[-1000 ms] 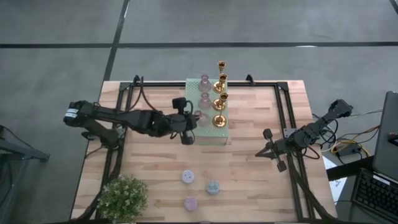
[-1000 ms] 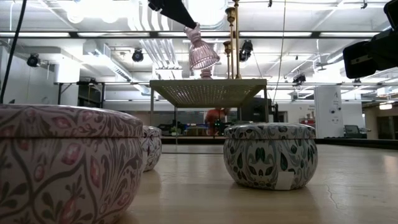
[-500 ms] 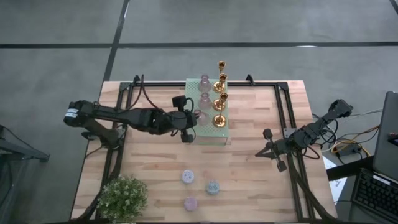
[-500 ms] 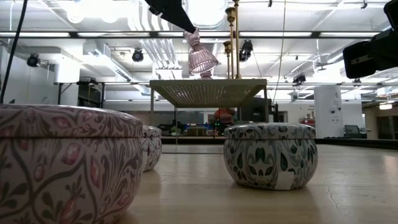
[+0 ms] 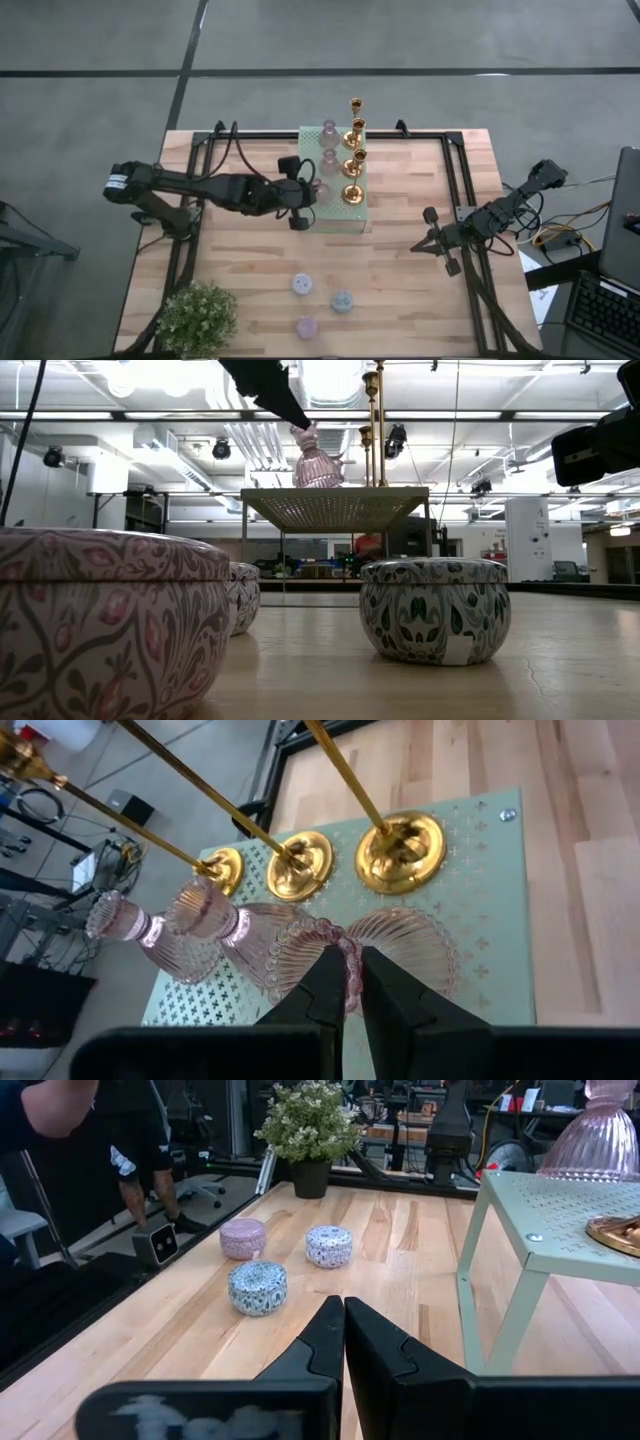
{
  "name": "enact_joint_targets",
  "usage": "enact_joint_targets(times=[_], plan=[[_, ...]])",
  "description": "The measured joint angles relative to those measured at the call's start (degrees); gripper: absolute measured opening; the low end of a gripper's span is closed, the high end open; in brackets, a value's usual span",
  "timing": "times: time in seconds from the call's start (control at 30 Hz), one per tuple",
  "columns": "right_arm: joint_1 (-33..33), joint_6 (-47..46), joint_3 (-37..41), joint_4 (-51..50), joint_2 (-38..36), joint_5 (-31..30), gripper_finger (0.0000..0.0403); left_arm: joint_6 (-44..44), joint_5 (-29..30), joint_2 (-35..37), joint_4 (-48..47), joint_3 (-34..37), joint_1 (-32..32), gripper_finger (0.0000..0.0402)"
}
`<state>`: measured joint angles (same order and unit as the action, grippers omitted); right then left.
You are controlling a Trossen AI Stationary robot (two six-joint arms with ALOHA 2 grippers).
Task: Pick & Place candle stick holders
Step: Put the pink candle holder on the shelf align with other pink candle holders
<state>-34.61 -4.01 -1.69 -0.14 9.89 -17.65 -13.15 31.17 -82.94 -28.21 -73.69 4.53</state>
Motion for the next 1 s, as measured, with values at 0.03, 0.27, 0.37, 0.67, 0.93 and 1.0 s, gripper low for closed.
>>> enact_joint_targets(times=[0.03, 0.27, 0.37, 0.67, 0.93, 1.0], plan=[[0.0, 0.0, 0.0, 0.02, 0.0, 0.0, 0.0008, -0.09, -0.19, -0.02, 0.0, 0.0, -0.19, 0.0025], [0.0, 0.0, 0.0, 0.02, 0.0, 0.0, 0.0008, -0.34, -3.0, -0.7, 0.37, 0.0, -2.04, 0.0025], [0.02, 0.0, 0.0, 0.04, 0.0, 0.0, 0.0008, -0.61, -1.97, -1.91, 1.9, -0.02, -2.86, 0.0025], [0.01, 0.0, 0.0, 0.0, 0.0, 0.0, 0.0008, -2.45, -2.27, -5.42, 5.82, -0.37, -3.14, 0.0026], [0.01, 0.0, 0.0, 0.01, 0.0, 0.01, 0.0008, -3.36, -2.73, -5.61, 6.68, -0.29, -3.14, 0.0026], [0.01, 0.0, 0.0, 0.02, 0.0, 0.01, 0.0008, -3.39, -3.33, -5.72, 7.64, -0.24, -3.12, 0.0026]])
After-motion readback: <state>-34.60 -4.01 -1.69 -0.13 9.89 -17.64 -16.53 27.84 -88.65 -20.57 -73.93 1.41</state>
